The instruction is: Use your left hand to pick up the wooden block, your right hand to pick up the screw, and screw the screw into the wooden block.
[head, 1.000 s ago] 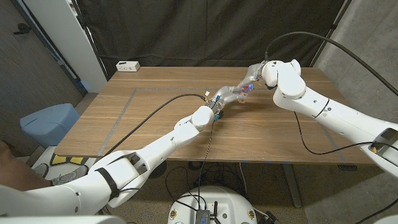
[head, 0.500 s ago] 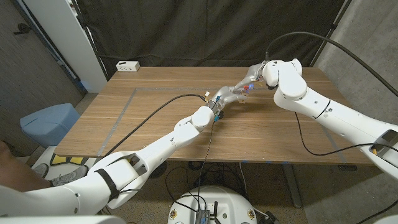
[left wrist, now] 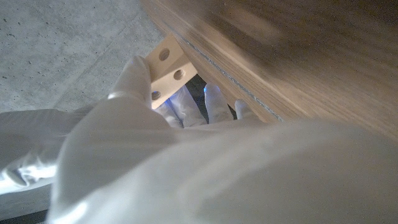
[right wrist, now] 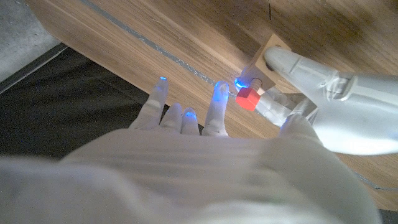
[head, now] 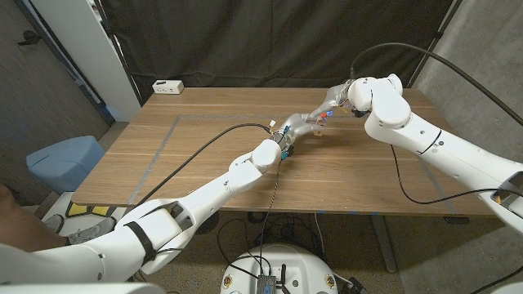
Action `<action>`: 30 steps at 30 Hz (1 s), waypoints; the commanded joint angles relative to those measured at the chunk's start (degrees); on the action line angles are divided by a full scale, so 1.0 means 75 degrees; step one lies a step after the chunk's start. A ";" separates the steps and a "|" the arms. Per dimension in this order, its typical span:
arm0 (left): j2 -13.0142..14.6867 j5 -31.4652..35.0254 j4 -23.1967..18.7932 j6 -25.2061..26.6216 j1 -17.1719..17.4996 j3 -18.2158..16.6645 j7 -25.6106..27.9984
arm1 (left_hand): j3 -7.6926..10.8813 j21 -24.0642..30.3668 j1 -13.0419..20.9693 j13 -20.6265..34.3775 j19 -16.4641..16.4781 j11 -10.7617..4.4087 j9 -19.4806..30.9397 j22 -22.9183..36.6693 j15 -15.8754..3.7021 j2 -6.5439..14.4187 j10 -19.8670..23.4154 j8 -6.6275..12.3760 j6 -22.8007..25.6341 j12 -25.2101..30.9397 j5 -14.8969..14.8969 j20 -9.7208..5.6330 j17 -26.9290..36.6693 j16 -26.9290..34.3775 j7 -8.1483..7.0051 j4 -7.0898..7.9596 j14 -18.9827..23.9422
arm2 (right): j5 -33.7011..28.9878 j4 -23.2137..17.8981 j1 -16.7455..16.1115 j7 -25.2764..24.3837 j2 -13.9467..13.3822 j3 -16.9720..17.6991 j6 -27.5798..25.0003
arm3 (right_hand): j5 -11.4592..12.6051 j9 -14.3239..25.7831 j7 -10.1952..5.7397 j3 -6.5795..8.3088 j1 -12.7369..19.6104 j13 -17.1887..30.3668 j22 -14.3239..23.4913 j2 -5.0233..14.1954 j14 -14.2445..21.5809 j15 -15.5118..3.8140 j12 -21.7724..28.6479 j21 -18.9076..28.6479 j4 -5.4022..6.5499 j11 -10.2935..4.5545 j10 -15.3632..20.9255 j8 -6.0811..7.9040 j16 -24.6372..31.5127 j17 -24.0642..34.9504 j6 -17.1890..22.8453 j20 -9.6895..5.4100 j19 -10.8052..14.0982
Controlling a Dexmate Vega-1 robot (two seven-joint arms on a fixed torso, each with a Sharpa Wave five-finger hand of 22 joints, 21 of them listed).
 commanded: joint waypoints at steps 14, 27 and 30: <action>-0.0080 -0.0033 0.0226 -0.0108 -0.0095 0.0003 -0.0037 | 0.0171 0.0034 0.0038 0.0814 0.0025 -0.0012 0.0045 0.0030 -0.0636 0.0340 0.0067 0.0046 0.0270 0.0050 0.0033 0.0036 0.0004 -0.0022 0.0214 0.0089 0.0045 | 0.1959 -0.0056 -0.0103 -0.0728 -0.0618 0.0721 0.1319 | -0.0347 -0.0399 -0.0114 0.0619 0.1423 0.0013 0.0005 0.0366 -0.0406 0.0213 0.0015 -0.0107 -0.0884 0.0117 -0.0659 -0.0640 -0.0082 -0.0010 -0.0795 0.0012 0.0177; -0.0139 -0.0001 0.0359 -0.0174 -0.0152 0.0029 -0.0009 | 0.0184 0.0032 0.0080 0.0809 0.0022 -0.0014 0.0044 0.0030 -0.0658 0.0333 0.0075 0.0040 0.0256 0.0048 0.0037 0.0033 0.0006 -0.0024 0.0193 0.0059 0.0027 | 0.2378 0.0115 0.0100 -0.0766 -0.0754 0.0722 0.1481 | -0.0729 -0.0588 -0.0375 0.0991 0.2194 0.0012 0.0012 0.0272 -0.0684 0.0204 0.0006 -0.0075 -0.1419 0.0030 -0.1313 -0.1105 -0.0074 0.0005 -0.1389 -0.0020 0.0322; -0.0138 0.0016 0.0366 -0.0185 -0.0157 0.0037 0.0003 | 0.0186 0.0031 0.0092 0.0809 0.0020 -0.0015 0.0044 0.0030 -0.0663 0.0331 0.0078 0.0040 0.0256 0.0048 0.0037 0.0034 0.0008 -0.0024 0.0189 0.0053 0.0021 | 0.2500 0.0203 0.0179 -0.0727 -0.0752 0.0715 0.1514 | -0.0753 -0.0606 -0.0367 0.1037 0.2276 0.0013 0.0012 0.0267 -0.0708 0.0200 0.0011 -0.0076 -0.1447 0.0003 -0.1375 -0.1180 -0.0070 0.0007 -0.1504 -0.0030 0.0333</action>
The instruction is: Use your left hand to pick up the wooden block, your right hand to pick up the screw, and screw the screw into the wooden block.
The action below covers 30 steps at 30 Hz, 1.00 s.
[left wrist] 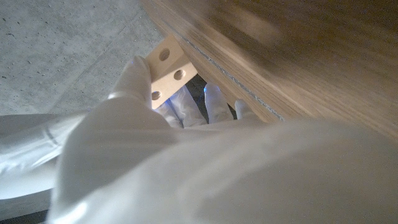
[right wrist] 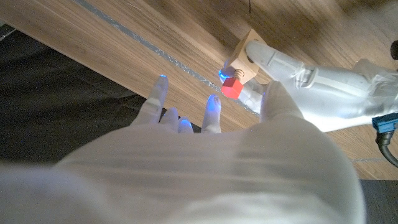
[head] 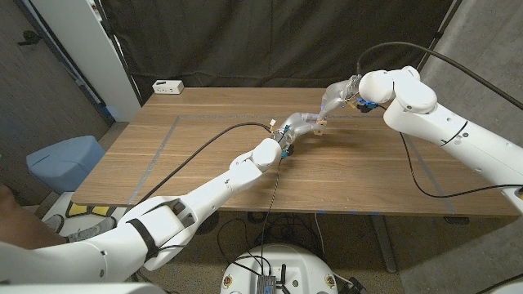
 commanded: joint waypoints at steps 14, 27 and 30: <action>-0.0052 0.0062 0.0120 -0.0044 -0.0067 0.0045 0.0035 | 0.0134 0.0028 0.0103 0.0811 0.0013 0.0000 0.0044 0.0030 -0.0658 0.0323 0.0081 0.0036 0.0259 0.0072 0.0058 0.0050 0.0020 -0.0009 0.0151 0.0075 0.0020 | 0.0863 0.0576 0.0550 0.0082 -0.0054 -0.0139 0.0200 | -0.0098 -0.0047 -0.0046 0.0236 0.0452 0.0018 0.0013 0.0030 -0.0162 0.0047 0.0063 0.0006 -0.0107 0.0001 -0.0214 -0.0133 0.0004 0.0020 -0.0014 -0.0032 0.0098; -0.0047 0.0074 0.0093 -0.0027 -0.0060 0.0056 0.0032 | 0.0128 0.0027 0.0104 0.0787 0.0010 -0.0006 0.0044 0.0031 -0.0663 0.0332 0.0060 0.0040 0.0266 0.0046 0.0054 0.0061 0.0031 0.0001 0.0158 0.0084 0.0010 | 0.1019 0.0740 0.0667 0.0010 -0.0050 -0.0303 0.0201 | -0.0146 -0.0069 -0.0070 0.0442 0.0772 0.0010 0.0013 0.0045 -0.0072 -0.0015 0.0148 0.0010 -0.0113 0.0030 -0.0062 0.0040 0.0062 0.0024 0.0658 -0.0055 0.0148; -0.0040 0.0085 0.0073 -0.0019 -0.0054 0.0061 0.0038 | 0.0125 0.0027 0.0105 0.0780 0.0008 -0.0008 0.0044 0.0031 -0.0666 0.0324 0.0058 0.0044 0.0275 0.0040 0.0053 0.0059 0.0029 0.0002 0.0173 0.0082 0.0012 | 0.1064 0.0748 0.0658 -0.0046 -0.0057 -0.0307 0.0225 | -0.0151 -0.0070 -0.0068 0.0505 0.0856 0.0007 0.0013 0.0076 -0.0035 -0.0025 0.0172 0.0008 -0.0109 0.0032 0.0009 0.0070 0.0078 0.0026 0.0781 -0.0061 0.0152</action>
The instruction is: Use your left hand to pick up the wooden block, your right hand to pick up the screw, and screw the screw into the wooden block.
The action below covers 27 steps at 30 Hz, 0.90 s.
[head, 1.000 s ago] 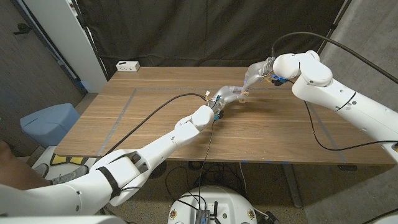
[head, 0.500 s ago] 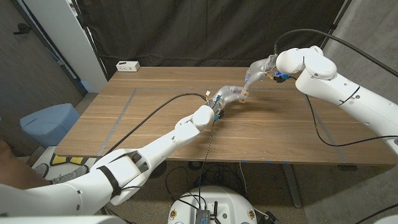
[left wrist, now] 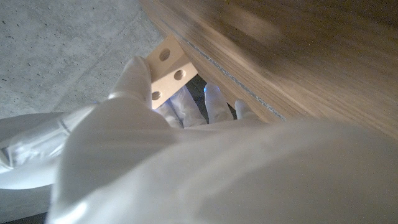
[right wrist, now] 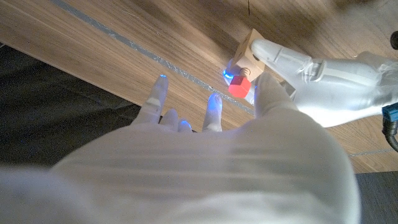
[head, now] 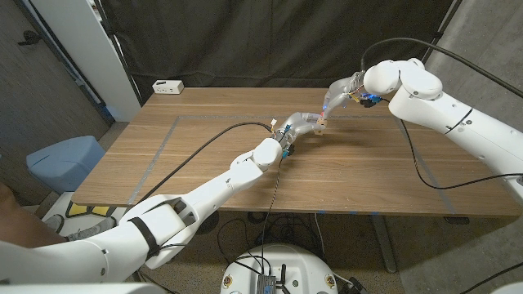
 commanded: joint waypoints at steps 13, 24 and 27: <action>0.0040 0.0048 -0.0160 0.0070 0.0049 0.0019 0.0029 | 0.0112 0.0027 0.0102 0.0772 0.0006 -0.0005 0.0044 0.0031 -0.0658 0.0334 0.0056 0.0080 0.0279 0.0030 0.0026 0.0057 0.0016 0.0006 0.0146 0.0079 0.0003 | 0.0201 0.0021 0.0011 -0.0319 -0.0060 -0.0111 -0.0010 | -0.0086 0.0065 -0.0093 0.0291 0.0304 -0.0001 0.0014 0.0117 0.0203 -0.0125 0.0132 0.0011 0.0073 -0.0029 0.0371 0.0358 0.0115 0.0038 0.0956 -0.0026 0.0137; 0.0053 0.0047 -0.0208 0.0097 0.0076 0.0013 0.0034 | 0.0113 0.0026 0.0095 0.0771 0.0003 -0.0005 0.0045 0.0032 -0.0660 0.0332 0.0060 0.0087 0.0292 0.0029 0.0025 0.0054 0.0014 0.0008 0.0156 0.0084 0.0010 | 0.0191 0.0027 0.0000 -0.0393 -0.0063 -0.0135 -0.0022 | -0.0117 0.0161 -0.0205 0.0454 0.0481 -0.0008 0.0013 0.0191 0.0344 -0.0224 0.0156 0.0019 0.0053 -0.0140 0.0578 0.0620 0.0147 0.0044 0.1487 -0.0080 0.0190; 0.0054 0.0041 -0.0206 0.0107 0.0079 0.0010 0.0030 | 0.0112 0.0027 0.0084 0.0769 0.0003 -0.0005 0.0045 0.0032 -0.0662 0.0334 0.0060 0.0080 0.0274 0.0026 0.0024 0.0057 0.0014 0.0009 0.0151 0.0092 0.0013 | 0.0208 0.0068 0.0005 -0.0408 -0.0048 -0.0142 -0.0003 | -0.0122 0.0182 -0.0235 0.0490 0.0523 -0.0009 0.0013 0.0207 0.0376 -0.0240 0.0161 0.0020 0.0050 -0.0184 0.0624 0.0667 0.0154 0.0046 0.1569 -0.0090 0.0203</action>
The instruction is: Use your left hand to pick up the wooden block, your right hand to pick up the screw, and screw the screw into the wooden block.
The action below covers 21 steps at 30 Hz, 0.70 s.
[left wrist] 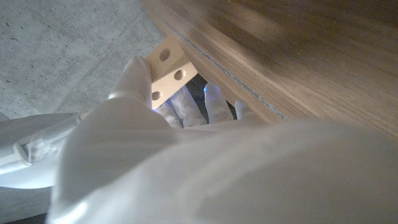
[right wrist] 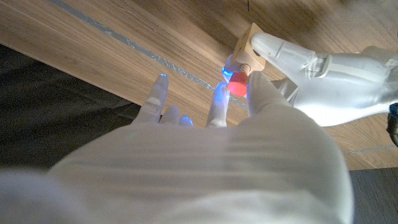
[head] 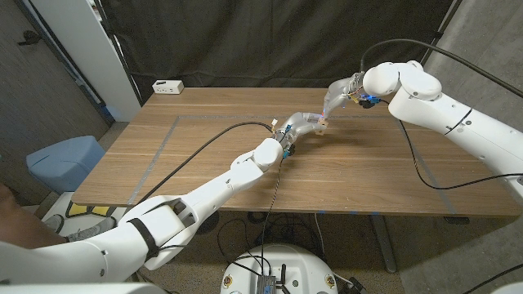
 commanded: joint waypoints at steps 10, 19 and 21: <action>-0.0025 -0.0030 0.0076 -0.0002 -0.0014 -0.0011 -0.0017 | 0.0117 0.0028 0.0086 0.0769 0.0005 0.0001 0.0045 0.0032 -0.0651 0.0332 0.0068 0.0078 0.0286 0.0053 0.0052 0.0058 0.0012 0.0007 0.0164 0.0089 0.0015 | 0.0031 0.0117 -0.0001 -0.0157 0.0049 -0.0065 0.0009 | -0.0033 0.0128 -0.0148 0.0174 0.0172 0.0007 0.0014 0.0041 0.0154 -0.0057 0.0103 0.0019 0.0031 -0.0134 0.0287 0.0273 0.0073 0.0039 0.0476 -0.0060 0.0078; -0.0029 -0.0048 0.0120 -0.0022 -0.0030 -0.0014 -0.0034 | 0.0125 0.0029 0.0069 0.0764 0.0007 0.0003 0.0044 0.0032 -0.0648 0.0344 0.0061 0.0072 0.0271 0.0046 0.0054 0.0061 0.0011 0.0005 0.0164 0.0102 0.0015 | 0.0018 0.0121 -0.0050 -0.0297 0.0062 -0.0062 0.0007 | -0.0048 0.0199 -0.0216 0.0217 0.0183 0.0005 0.0015 0.0070 0.0271 -0.0151 0.0127 0.0028 0.0056 -0.0240 0.0465 0.0465 0.0107 0.0050 0.0798 -0.0106 0.0125; -0.0029 -0.0048 0.0121 -0.0027 -0.0030 -0.0014 -0.0034 | 0.0127 0.0029 0.0072 0.0765 0.0007 0.0003 0.0044 0.0032 -0.0648 0.0345 0.0060 0.0074 0.0275 0.0046 0.0054 0.0061 0.0011 0.0004 0.0166 0.0100 0.0015 | 0.0009 0.0111 -0.0061 -0.0316 0.0061 -0.0063 -0.0011 | -0.0051 0.0215 -0.0220 0.0222 0.0185 0.0005 0.0015 0.0067 0.0311 -0.0171 0.0130 0.0031 0.0058 -0.0253 0.0500 0.0506 0.0118 0.0049 0.0864 -0.0120 0.0138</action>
